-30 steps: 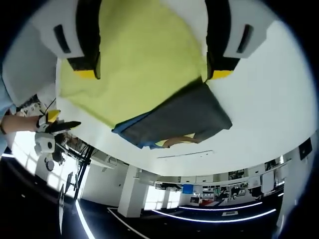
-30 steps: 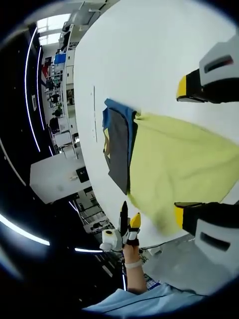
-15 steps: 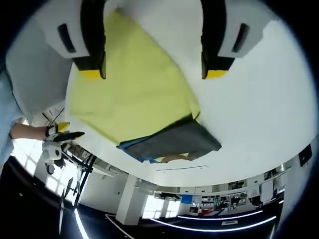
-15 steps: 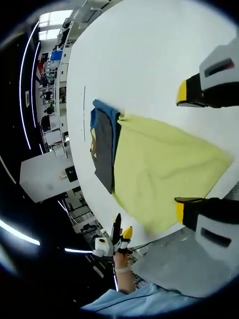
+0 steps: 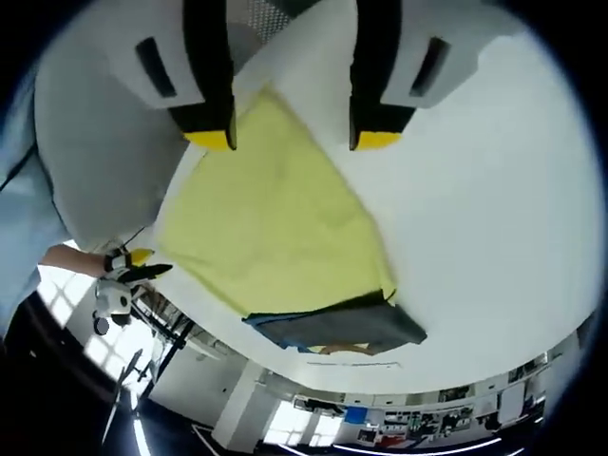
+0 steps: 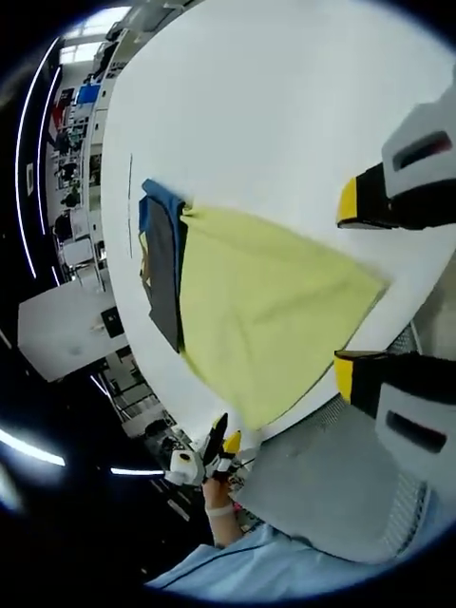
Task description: Fold the garment on the visible template until the final outline fits inside the template.
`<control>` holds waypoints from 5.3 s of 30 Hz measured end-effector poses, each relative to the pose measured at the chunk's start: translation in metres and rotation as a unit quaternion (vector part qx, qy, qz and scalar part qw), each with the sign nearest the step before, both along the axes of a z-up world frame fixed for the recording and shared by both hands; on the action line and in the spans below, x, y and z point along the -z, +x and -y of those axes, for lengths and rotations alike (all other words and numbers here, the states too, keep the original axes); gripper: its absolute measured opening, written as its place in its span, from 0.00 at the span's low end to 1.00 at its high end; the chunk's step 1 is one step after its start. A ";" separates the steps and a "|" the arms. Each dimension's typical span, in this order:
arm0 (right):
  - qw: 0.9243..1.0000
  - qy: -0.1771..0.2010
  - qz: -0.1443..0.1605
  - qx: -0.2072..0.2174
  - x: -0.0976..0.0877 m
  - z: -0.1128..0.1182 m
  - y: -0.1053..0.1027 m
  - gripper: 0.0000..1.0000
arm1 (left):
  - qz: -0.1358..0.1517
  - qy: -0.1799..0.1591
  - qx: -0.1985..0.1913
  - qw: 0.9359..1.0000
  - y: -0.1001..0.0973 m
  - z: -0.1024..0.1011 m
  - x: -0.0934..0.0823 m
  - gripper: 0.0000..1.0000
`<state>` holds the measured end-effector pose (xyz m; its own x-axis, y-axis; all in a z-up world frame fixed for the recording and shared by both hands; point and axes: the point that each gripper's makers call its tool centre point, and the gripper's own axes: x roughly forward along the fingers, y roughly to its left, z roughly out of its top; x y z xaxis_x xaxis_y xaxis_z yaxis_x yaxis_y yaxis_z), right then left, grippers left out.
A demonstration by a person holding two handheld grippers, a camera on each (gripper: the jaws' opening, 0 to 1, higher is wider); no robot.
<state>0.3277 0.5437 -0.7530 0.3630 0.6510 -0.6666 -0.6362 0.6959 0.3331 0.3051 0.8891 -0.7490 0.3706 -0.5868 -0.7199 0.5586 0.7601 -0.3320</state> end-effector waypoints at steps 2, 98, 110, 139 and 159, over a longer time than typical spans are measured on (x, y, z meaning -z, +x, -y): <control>1.000 0.001 -0.002 0.001 0.000 0.001 -0.002 0.47 | -0.010 0.001 0.001 1.000 -0.006 0.000 0.002 0.37; 0.989 0.093 0.092 0.070 -0.101 -0.038 0.263 0.00 | 0.080 -0.194 -0.202 0.957 0.248 -0.026 -0.098 0.00; 0.993 0.060 0.059 0.088 -0.048 -0.037 0.288 0.00 | 0.051 -0.167 -0.222 0.959 0.269 -0.031 -0.051 0.00; 0.994 0.066 0.029 0.078 -0.011 -0.038 0.285 0.00 | 0.031 -0.149 -0.223 0.963 0.264 -0.033 -0.005 0.09; 0.991 0.133 0.013 -0.004 -0.025 -0.061 0.251 0.44 | 0.044 -0.175 -0.112 0.977 0.237 -0.012 -0.021 0.51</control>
<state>0.5792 0.6049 -0.7279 0.3717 0.8057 -0.4613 -0.6521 0.5802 0.4880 0.5419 0.9010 -0.7280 0.5698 -0.6881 -0.4492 0.4292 0.7154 -0.5514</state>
